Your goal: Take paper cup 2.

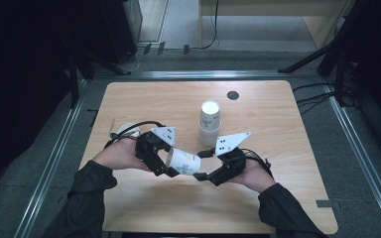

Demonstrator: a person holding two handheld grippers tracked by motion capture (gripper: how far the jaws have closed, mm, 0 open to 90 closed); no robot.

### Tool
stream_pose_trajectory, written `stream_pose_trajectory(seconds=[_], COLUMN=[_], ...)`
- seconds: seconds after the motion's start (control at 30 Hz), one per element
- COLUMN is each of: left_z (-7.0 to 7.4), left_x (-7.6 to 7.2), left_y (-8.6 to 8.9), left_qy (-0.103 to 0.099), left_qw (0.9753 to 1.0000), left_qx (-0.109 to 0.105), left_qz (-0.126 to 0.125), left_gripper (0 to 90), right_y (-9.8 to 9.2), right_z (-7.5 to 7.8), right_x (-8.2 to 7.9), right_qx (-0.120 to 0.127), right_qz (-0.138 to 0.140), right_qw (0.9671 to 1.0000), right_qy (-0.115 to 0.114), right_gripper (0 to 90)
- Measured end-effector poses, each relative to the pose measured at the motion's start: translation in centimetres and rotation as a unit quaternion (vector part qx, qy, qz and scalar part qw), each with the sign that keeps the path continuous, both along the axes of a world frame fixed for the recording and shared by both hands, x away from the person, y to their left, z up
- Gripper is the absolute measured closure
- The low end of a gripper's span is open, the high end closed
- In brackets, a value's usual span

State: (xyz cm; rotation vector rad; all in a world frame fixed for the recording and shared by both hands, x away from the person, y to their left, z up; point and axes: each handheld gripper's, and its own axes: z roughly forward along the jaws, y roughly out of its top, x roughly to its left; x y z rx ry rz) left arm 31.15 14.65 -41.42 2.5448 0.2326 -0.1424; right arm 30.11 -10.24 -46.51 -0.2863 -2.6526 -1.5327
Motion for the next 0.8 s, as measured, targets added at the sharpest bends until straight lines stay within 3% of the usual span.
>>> stream_pose_trajectory(seconds=[0.37,0.7,0.8], left_z=[-0.7,-1.2,-1.5], left_x=[0.1,0.1,0.2], left_y=[-0.3,0.0,0.3], left_qy=[-0.002,0.001,0.005], left_qw=[0.9998,0.9997,0.9996], left_qx=[0.019,0.024,0.027], left_qz=[-0.002,-0.006,0.0], left_gripper=[26.0,26.1,26.1], right_y=[0.7,1.4,2.0], right_z=[-0.5,-0.4,-0.6], right_x=[0.0,0.2,0.4], right_qx=[-0.015,-0.002,-0.013], right_qz=[0.001,0.005,0.011], right_qw=[0.9999,1.0,0.9998], right_qy=[-0.001,0.003,0.004], right_gripper=[26.5,26.5,26.5])
